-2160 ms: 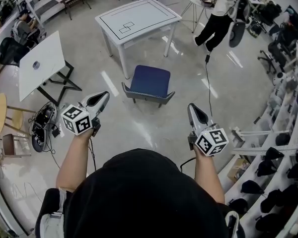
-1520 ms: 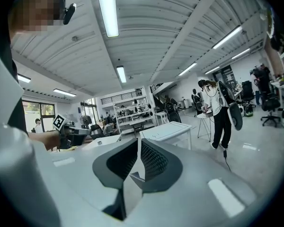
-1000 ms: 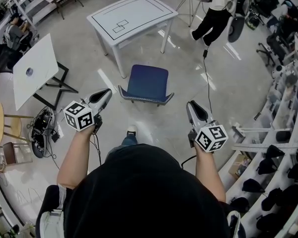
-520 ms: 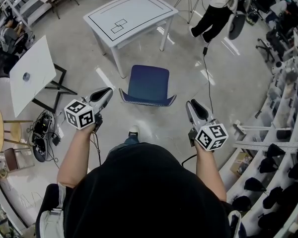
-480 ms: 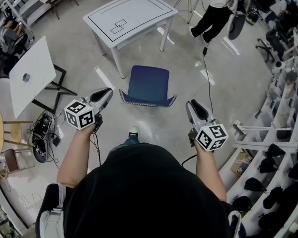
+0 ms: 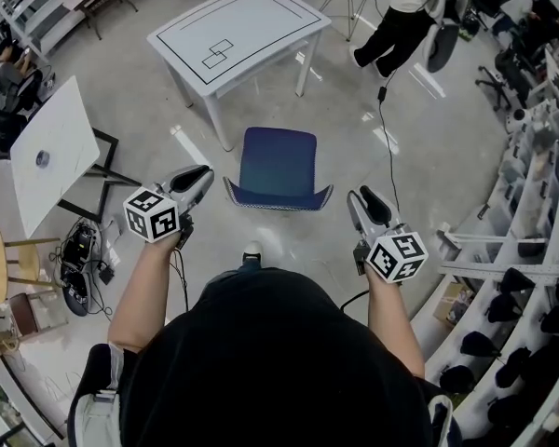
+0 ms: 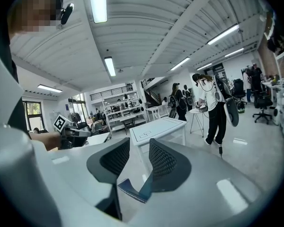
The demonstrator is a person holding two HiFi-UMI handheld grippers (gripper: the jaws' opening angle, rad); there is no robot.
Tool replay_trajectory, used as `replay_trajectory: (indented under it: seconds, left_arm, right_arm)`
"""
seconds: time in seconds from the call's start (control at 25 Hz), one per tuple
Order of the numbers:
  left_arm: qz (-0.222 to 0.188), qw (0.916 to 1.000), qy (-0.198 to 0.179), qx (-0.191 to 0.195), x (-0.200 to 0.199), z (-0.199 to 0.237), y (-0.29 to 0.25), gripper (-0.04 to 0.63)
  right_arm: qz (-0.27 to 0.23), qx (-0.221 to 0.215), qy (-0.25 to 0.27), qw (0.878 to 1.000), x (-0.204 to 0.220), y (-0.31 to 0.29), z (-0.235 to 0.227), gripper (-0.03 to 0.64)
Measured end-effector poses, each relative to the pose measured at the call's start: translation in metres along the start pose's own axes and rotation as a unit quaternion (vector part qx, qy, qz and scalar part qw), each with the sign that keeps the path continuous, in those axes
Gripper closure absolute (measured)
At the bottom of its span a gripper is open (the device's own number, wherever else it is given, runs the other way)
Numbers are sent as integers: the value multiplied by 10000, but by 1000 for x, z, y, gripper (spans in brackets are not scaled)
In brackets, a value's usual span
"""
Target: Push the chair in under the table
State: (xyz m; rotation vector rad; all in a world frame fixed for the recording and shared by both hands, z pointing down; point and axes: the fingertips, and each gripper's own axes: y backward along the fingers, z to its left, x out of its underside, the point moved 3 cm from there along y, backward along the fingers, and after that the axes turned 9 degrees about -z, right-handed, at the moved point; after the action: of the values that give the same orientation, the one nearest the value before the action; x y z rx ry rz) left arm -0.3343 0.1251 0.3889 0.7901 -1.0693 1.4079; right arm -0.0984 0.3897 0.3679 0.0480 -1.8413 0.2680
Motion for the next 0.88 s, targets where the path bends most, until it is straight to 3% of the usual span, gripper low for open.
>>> replay_trajectory:
  seconds: [0.88]
  left_arm:
    - [288,9981,173,521,-16,80,-42,518]
  right_arm:
    - [79,503,-57,9987,-6,-64,4,419]
